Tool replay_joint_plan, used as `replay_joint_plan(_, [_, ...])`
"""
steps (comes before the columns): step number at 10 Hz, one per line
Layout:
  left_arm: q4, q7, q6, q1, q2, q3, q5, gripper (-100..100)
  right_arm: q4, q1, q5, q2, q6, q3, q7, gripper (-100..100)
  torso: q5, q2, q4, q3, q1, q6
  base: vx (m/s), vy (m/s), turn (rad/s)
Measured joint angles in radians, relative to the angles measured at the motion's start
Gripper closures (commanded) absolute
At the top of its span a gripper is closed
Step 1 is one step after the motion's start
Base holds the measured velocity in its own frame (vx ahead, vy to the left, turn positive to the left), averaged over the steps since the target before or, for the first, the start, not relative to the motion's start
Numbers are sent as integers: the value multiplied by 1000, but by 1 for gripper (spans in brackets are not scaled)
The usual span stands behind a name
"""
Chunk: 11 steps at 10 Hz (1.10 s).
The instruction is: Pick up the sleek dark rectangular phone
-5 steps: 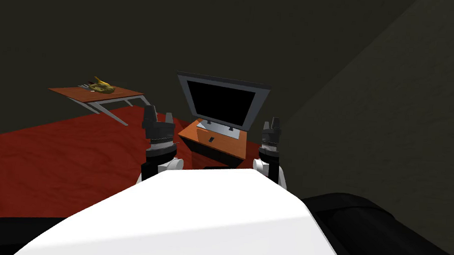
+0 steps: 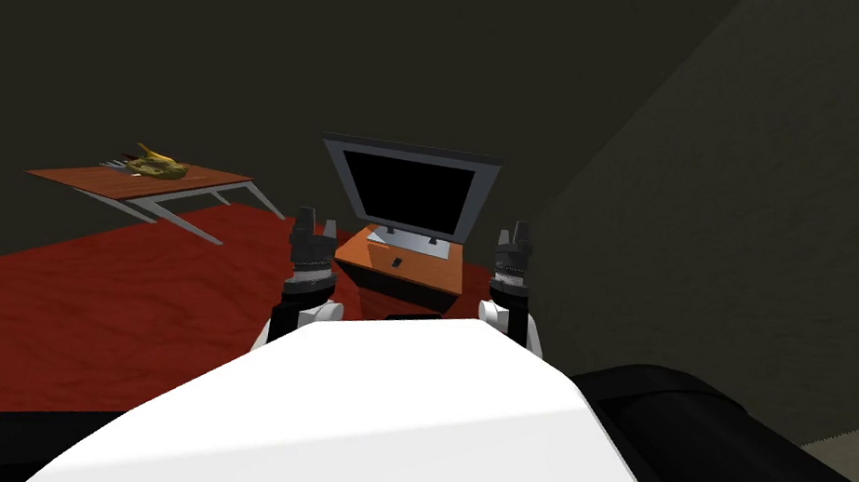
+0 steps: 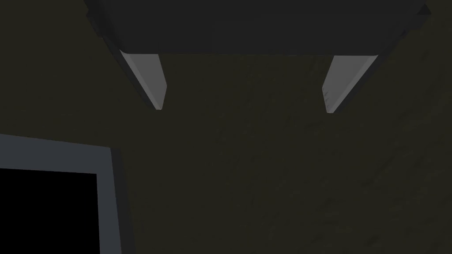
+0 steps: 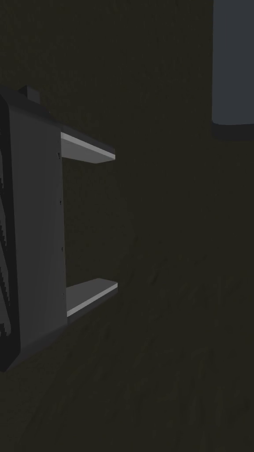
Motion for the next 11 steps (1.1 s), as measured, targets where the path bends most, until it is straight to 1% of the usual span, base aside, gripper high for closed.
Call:
replay_joint_plan(1, [30,-18,6,-10,30,7,22,-100,0,0,0,0,0,0,0,0,0,1,0,0,1,0,-82,55,-253])
replay_joint_plan(2, [53,-39,11,-6,59,8,46,-100,0,0,0,0,0,0,0,0,0,1,0,1,1,0,-91,63,-260])
replay_joint_plan(4, [108,-93,33,-8,111,2,97,-100,0,0,0,0,0,0,0,0,0,2,1,1,2,0,-78,55,-188])
replay_joint_plan(6, [158,-121,37,-11,148,8,135,-100,0,0,0,0,0,0,0,0,0,-1,0,0,1,0,-52,49,-296])
replay_joint_plan(7, [191,-143,54,-22,176,13,167,-100,0,0,0,0,0,0,0,0,0,-1,0,0,1,0,-70,62,-372])
replay_joint_plan(8, [227,-169,64,-21,204,10,199,-100,0,0,0,0,0,0,0,0,0,0,0,0,2,0,-82,74,-391])
replay_joint_plan(9, [276,-200,63,-19,227,-5,225,-100,0,0,0,0,0,0,0,0,1,1,0,0,3,0,-69,45,-141])
replay_joint_plan(10, [289,-217,80,-21,241,-1,249,-100,0,0,0,0,0,0,0,0,0,0,0,0,2,-1,-56,21,-270])
replay_joint_plan(11, [314,-237,96,-14,260,-5,277,-100,0,0,0,0,0,0,0,0,0,-1,0,0,0,0,-65,33,-418])
